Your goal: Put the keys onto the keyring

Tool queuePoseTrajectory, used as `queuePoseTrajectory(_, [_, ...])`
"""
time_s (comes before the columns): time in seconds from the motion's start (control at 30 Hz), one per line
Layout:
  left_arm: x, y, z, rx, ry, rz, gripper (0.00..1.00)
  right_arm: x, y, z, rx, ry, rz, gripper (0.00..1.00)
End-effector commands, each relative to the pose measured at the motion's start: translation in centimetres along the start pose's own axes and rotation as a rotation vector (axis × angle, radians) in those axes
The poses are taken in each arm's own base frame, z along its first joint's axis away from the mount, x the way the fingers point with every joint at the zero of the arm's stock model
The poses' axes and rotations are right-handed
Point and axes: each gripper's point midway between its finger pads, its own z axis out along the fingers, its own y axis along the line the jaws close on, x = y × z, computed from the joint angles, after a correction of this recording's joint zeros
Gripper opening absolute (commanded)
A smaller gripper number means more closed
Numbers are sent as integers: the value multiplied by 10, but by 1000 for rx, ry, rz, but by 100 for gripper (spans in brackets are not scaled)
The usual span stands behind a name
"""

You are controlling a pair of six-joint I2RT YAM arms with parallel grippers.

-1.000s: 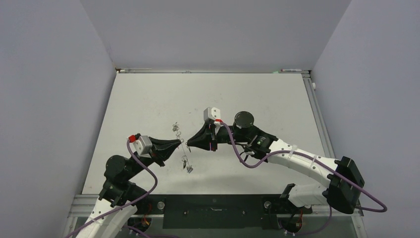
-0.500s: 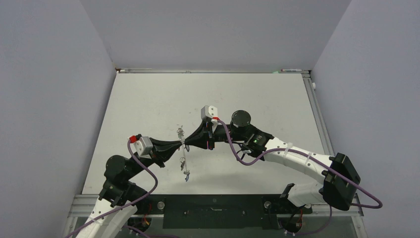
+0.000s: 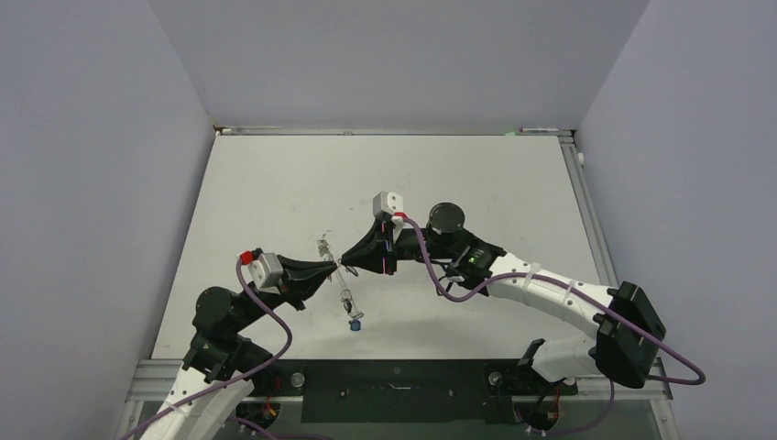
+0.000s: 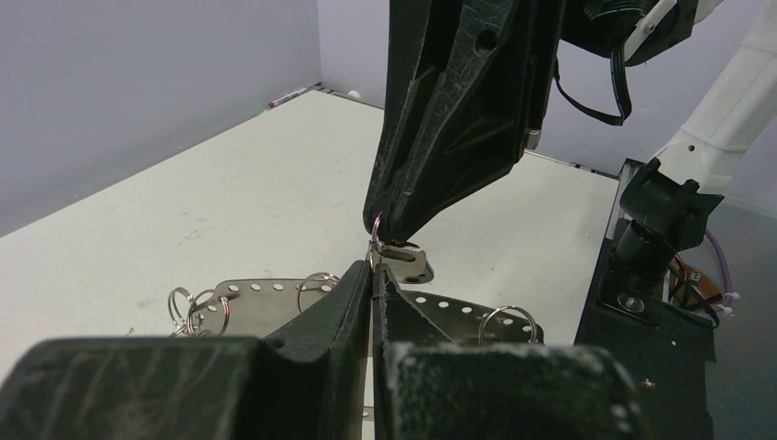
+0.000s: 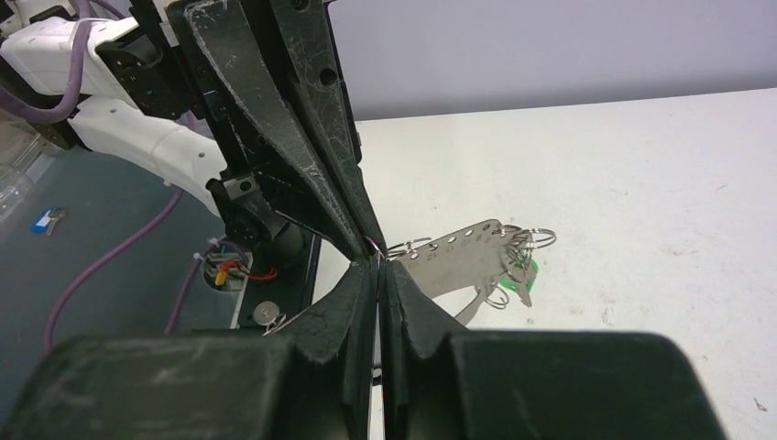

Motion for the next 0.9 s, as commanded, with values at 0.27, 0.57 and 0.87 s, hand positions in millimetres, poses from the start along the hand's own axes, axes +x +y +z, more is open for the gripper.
queuePoseTrajectory(0.27, [-22,-10,0,46,-70,53,0,-23,-8,3,-2,-77,3,5])
queuePoseTrajectory(0.57, [-22,-10,0,45,-71,57,0,-18,-10,3,-15,-67,62,5])
queuePoseTrajectory(0.87, [-22,-11,0,49,-72,59,0,-15,-8,3,-23,-58,88,5])
